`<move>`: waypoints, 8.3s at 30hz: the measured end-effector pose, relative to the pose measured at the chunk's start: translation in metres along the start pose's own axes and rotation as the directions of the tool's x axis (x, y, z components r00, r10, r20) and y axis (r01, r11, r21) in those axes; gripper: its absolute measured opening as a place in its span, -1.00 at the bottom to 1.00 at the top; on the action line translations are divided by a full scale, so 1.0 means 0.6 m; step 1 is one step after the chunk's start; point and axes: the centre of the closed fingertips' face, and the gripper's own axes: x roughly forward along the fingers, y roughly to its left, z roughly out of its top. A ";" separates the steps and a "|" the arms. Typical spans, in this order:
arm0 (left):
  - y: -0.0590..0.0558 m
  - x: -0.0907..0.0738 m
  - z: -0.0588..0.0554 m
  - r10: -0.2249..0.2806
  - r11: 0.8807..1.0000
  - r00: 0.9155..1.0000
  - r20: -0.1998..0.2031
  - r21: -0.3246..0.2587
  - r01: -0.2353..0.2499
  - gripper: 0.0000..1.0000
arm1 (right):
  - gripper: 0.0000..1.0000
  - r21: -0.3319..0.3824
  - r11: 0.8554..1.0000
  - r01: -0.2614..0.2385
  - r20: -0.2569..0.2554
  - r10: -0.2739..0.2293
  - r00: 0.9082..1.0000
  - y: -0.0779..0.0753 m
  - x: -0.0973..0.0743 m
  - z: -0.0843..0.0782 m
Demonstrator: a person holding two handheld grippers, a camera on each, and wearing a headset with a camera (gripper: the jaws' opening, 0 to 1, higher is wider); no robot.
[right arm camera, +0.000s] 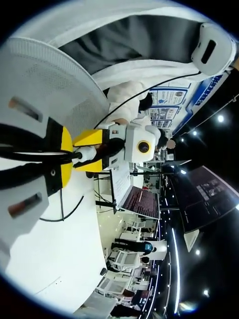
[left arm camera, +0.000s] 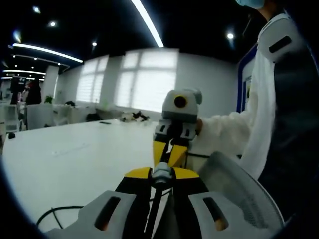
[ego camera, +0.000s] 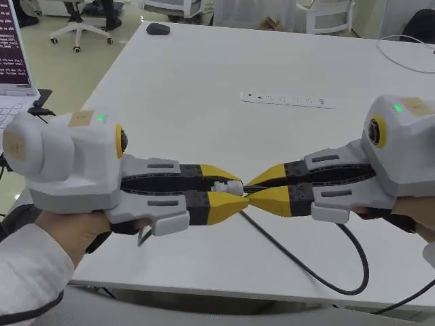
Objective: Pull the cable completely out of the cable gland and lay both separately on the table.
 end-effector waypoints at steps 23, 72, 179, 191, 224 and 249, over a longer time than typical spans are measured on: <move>-0.015 0.005 -0.001 -0.037 0.999 0.999 -0.007 0.024 0.037 -0.67 | -0.91 0.027 0.999 -0.026 -0.008 0.026 1.000 0.016 -0.017 0.011; 0.031 -0.014 0.007 0.075 0.997 0.997 0.006 0.017 -0.075 -0.67 | -0.91 0.191 0.980 0.049 -0.016 -0.047 0.999 -0.052 -0.090 -0.072; 0.089 -0.032 0.002 0.225 0.974 0.974 -0.020 0.028 -0.225 -0.67 | -0.87 -0.016 0.982 0.186 -0.155 -0.186 0.970 -0.129 -0.087 -0.095; 0.088 -0.032 0.000 0.220 0.974 0.975 -0.023 0.055 -0.219 -0.67 | -0.53 -0.178 0.972 0.154 -0.099 -0.174 0.980 -0.119 -0.059 -0.002; 0.080 -0.026 -0.001 0.189 0.980 0.982 -0.026 0.071 -0.187 -0.67 | -0.90 -0.205 0.978 -0.022 -0.084 0.005 0.996 -0.076 0.024 0.004; 0.087 -0.033 0.004 0.207 0.977 0.978 -0.008 0.051 -0.207 -0.67 | -0.89 -0.086 0.985 0.152 -0.103 -0.160 0.982 -0.136 -0.063 -0.068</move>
